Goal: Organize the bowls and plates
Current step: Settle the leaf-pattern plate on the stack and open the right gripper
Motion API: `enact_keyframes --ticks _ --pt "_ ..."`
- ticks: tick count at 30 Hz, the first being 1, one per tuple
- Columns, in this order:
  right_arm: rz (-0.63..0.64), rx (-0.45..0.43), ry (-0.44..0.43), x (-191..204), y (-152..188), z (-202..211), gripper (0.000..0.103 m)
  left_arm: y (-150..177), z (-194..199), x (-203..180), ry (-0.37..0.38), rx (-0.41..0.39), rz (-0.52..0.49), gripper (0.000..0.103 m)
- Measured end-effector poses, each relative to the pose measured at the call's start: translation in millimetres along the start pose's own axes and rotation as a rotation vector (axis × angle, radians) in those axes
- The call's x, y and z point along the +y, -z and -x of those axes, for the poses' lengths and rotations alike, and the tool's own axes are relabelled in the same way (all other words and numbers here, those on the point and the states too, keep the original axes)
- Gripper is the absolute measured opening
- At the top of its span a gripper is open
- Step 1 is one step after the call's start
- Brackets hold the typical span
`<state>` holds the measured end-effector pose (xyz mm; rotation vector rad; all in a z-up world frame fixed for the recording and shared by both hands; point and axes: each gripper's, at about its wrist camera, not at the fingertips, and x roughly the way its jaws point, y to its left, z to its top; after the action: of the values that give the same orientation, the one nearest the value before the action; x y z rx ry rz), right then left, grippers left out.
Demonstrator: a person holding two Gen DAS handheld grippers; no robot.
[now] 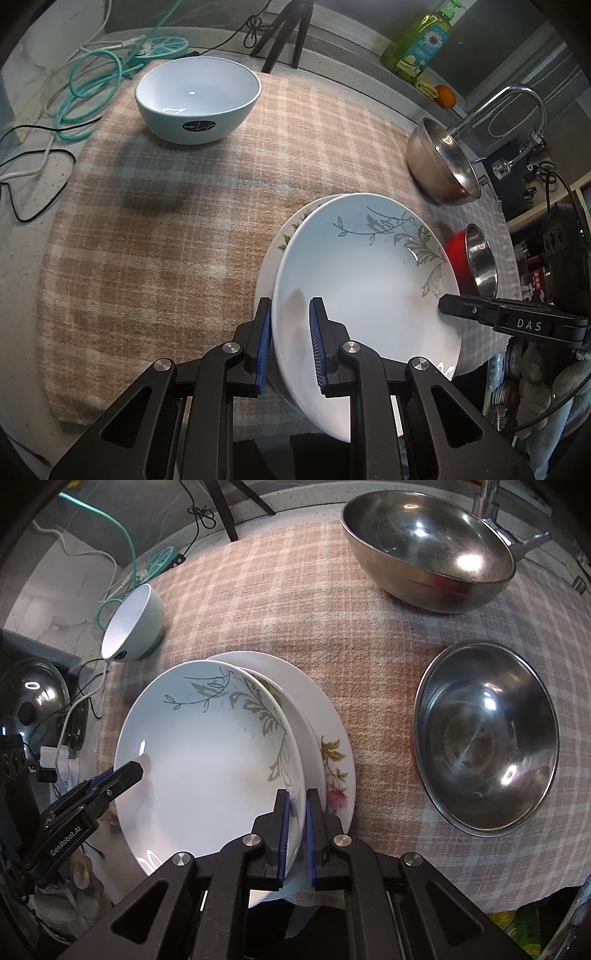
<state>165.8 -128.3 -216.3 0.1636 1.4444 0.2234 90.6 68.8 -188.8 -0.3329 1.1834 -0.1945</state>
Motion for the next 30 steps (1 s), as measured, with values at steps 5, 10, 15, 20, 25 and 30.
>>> enact_keyframes --ticks 5,10,15,20,25,30 --pt "-0.054 0.003 -0.070 -12 2 2 0.008 0 0 0 0.003 0.003 0.003 0.018" --pt "-0.107 0.008 -0.130 -22 4 2 0.008 0 -3 -2 -0.006 0.008 -0.013 0.018" --pt "-0.138 0.010 -0.174 -29 5 2 0.008 0 -6 -1 -0.002 0.021 -0.012 0.018" --pt "-0.162 0.017 -0.212 -34 6 1 0.008 -1 -8 -1 0.002 0.025 -0.011 0.018" --pt "-0.168 0.018 -0.221 -36 6 2 0.008 -2 -8 1 0.008 0.029 -0.007 0.018" --pt "-0.172 0.001 -0.227 -38 4 6 0.010 -1 -9 1 0.010 0.026 -0.009 0.018"
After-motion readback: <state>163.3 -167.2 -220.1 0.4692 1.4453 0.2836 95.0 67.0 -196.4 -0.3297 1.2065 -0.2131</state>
